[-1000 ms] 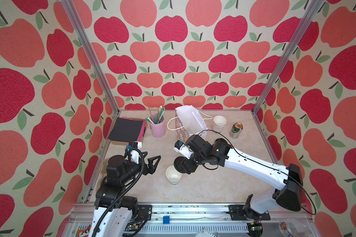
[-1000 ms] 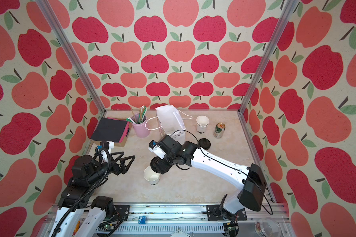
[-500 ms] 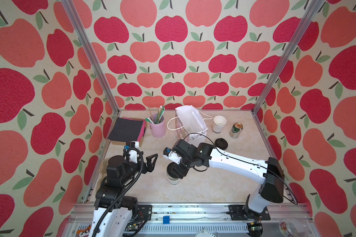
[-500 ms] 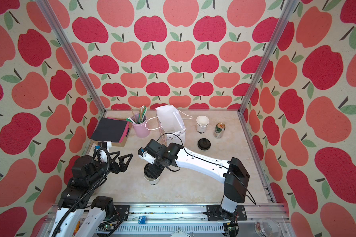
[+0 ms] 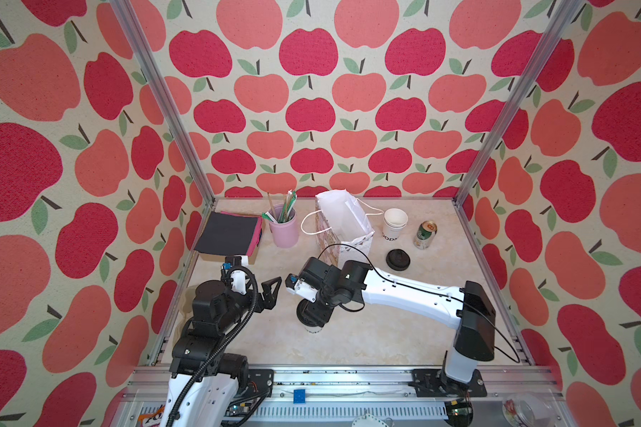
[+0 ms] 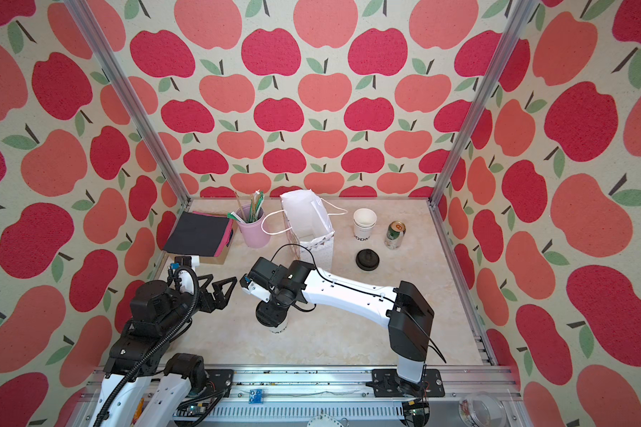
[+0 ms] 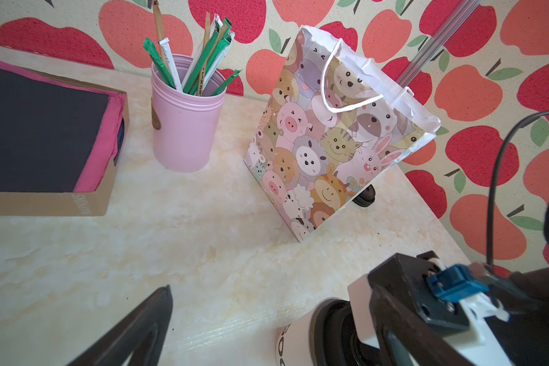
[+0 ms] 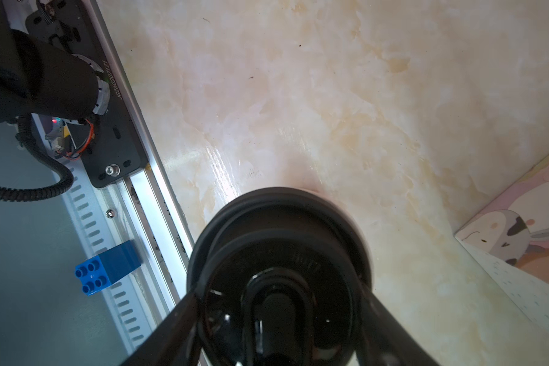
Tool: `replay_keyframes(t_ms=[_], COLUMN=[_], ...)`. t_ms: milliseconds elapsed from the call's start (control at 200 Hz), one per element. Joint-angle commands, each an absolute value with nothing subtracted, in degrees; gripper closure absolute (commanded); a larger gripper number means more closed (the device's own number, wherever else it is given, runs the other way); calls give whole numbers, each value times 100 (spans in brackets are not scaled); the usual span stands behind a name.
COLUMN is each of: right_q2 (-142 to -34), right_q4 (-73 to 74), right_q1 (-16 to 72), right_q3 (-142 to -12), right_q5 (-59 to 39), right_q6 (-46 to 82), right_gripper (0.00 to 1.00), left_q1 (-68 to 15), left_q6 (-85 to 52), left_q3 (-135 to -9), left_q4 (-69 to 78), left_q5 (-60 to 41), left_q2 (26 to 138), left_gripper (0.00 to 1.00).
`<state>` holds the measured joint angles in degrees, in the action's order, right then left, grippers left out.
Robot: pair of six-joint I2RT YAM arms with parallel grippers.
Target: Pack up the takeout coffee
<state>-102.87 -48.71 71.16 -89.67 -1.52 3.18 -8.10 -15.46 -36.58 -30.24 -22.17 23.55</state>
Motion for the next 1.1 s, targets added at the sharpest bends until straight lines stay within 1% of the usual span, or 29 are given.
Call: replay_keyframes(t_ms=[0,270,755,1096], right_q2=[-10441,-10537,-10735,-10863], right_q4=[-5161,-5254,-5415,-5524], right_q1=[7154,7207,7225,7225], right_q3=[-9165,-9236,-9104,-8815], right_q5=[46,166,79,138], right_q6=[189,149,235,303], right_gripper=[36,36,37,38], left_q1=[-766,-739,-739,-739], left_q6=[-1503,-1512,-1521,-1529], left_q3=[-3709,-3700,-3701,-3700], left_q4=[-3077,-3072,-3059,-3060], left_q5=[-2149,-2181,-2198,-2203], left_q2=[2312,2321,2321,2325], left_gripper=[1,1,1,1])
